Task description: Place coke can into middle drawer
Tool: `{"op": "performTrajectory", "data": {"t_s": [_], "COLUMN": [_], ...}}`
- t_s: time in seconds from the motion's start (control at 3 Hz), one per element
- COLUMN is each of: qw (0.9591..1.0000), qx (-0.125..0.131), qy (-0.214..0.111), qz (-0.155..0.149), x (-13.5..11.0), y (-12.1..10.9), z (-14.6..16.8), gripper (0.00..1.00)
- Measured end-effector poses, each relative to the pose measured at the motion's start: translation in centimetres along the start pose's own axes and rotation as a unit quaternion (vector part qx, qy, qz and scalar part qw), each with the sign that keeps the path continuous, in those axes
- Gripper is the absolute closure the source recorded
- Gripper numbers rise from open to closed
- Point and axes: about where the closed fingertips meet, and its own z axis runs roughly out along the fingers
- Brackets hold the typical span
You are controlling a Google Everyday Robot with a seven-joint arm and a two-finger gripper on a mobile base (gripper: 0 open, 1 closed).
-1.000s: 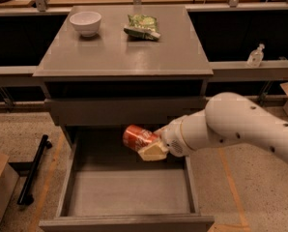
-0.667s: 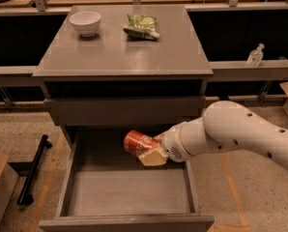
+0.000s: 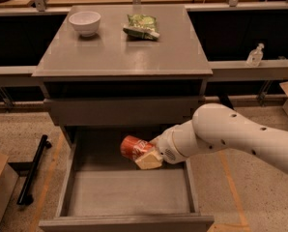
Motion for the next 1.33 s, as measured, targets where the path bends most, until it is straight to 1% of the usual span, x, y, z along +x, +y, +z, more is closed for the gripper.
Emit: {"op": "performTrajectory", "data": {"t_s": [0.33,0.67,1.0,1.33], "qw": [0.9998,0.9985,0.9976,0.9976], "qx": [-0.015,-0.033,-0.046,-0.059], "qy": [0.005,-0.008,-0.007,-0.009], "qz": [0.007,0.042,0.05,0.036], "x": [2.0,4.3,5.3,5.5], "y": [-0.3,-1.5,-1.4,-1.8], "z": [4.2,9.1,10.3,10.4], "gripper": [1.0,1.0,1.0,1.0]}}
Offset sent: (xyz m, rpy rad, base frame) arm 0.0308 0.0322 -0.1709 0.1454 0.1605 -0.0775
